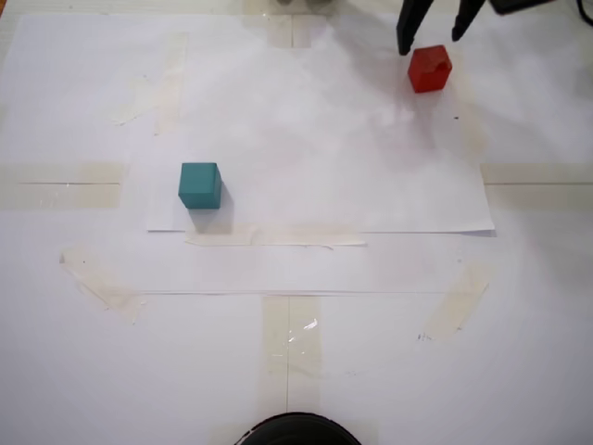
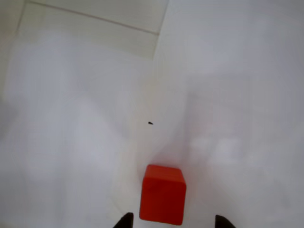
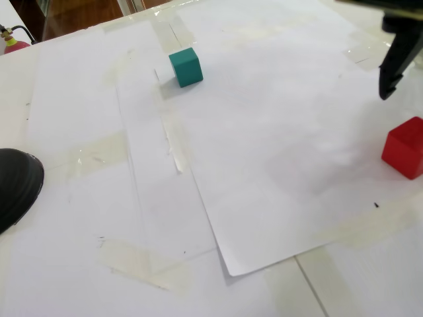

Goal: Put the red cube on the top of the blue cube.

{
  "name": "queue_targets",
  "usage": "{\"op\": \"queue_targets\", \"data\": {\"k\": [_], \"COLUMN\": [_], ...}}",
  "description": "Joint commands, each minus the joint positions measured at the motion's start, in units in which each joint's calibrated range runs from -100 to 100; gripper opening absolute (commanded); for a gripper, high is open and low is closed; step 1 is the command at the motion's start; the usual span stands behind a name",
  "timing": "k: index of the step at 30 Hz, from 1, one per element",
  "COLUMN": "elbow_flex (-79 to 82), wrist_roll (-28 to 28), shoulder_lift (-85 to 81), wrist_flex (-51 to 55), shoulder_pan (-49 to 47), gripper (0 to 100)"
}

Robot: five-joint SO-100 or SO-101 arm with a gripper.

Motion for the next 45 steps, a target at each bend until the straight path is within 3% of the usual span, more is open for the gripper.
{"op": "queue_targets", "data": {"k": [1, 17, 45], "elbow_flex": [-3.0, 7.7, 17.6], "wrist_roll": [-0.4, -1.4, -1.0], "shoulder_lift": [0.7, 3.7, 3.6], "wrist_flex": [-2.2, -16.6, -24.1], "shoulder_pan": [-1.4, -2.4, -0.8], "gripper": [26, 29, 28]}}
